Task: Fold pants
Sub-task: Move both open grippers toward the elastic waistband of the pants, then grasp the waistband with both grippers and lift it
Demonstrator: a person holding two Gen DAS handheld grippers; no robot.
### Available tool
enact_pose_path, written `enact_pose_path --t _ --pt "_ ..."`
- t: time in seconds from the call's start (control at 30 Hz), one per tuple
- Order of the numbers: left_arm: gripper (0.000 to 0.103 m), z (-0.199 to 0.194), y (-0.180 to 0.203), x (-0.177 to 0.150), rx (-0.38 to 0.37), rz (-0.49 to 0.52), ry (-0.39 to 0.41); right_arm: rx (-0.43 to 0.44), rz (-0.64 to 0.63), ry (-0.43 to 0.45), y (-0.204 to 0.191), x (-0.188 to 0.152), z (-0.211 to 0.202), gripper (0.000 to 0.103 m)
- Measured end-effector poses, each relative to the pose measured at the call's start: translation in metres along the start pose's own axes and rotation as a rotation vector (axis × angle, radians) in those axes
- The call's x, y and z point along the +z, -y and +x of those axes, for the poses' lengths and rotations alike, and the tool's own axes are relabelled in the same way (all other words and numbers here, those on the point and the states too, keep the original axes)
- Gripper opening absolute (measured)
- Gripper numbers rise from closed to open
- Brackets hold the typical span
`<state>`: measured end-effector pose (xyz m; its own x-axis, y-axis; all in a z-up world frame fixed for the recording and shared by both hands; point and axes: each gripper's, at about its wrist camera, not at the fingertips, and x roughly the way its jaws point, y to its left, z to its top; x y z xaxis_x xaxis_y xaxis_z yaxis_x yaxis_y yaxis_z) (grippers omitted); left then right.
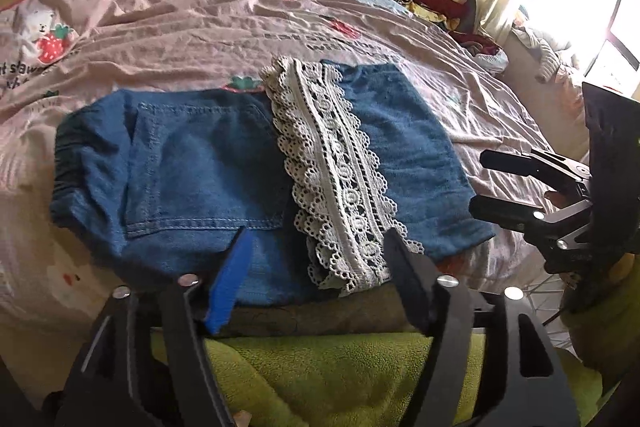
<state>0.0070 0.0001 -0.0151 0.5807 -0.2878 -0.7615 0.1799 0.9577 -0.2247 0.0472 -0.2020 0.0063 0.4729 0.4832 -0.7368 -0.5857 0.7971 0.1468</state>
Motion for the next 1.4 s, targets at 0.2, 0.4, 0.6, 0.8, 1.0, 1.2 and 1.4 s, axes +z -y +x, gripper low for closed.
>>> enact_pose_path --t 0.2,0.4,0.6,0.8,1.0,1.2,1.4 --pt "0.076 -0.009 -0.003 0.002 0.026 -0.004 0.017 -0.002 0.007 0.027 -0.002 0.005 -0.007 0.079" --pt "0.093 -0.019 -0.007 0.003 0.048 -0.005 0.039 -0.014 0.005 0.049 -0.005 0.012 -0.014 0.084" --pt "0.098 -0.028 -0.01 0.003 0.076 -0.007 0.062 -0.017 0.012 0.072 -0.008 0.02 -0.02 0.088" --pt "0.098 -0.037 -0.017 0.004 0.106 -0.013 0.082 -0.026 -0.002 0.086 -0.014 0.028 -0.023 0.089" --pt "0.098 -0.043 -0.026 0.003 0.123 -0.033 0.093 -0.017 -0.024 0.096 -0.023 0.04 -0.023 0.089" --pt "0.098 -0.047 -0.037 0.001 0.141 -0.057 0.094 0.003 -0.051 0.097 -0.036 0.051 -0.018 0.089" --pt "0.098 -0.054 -0.064 -0.004 0.159 -0.121 0.102 0.041 -0.08 0.086 -0.049 0.066 -0.007 0.089"
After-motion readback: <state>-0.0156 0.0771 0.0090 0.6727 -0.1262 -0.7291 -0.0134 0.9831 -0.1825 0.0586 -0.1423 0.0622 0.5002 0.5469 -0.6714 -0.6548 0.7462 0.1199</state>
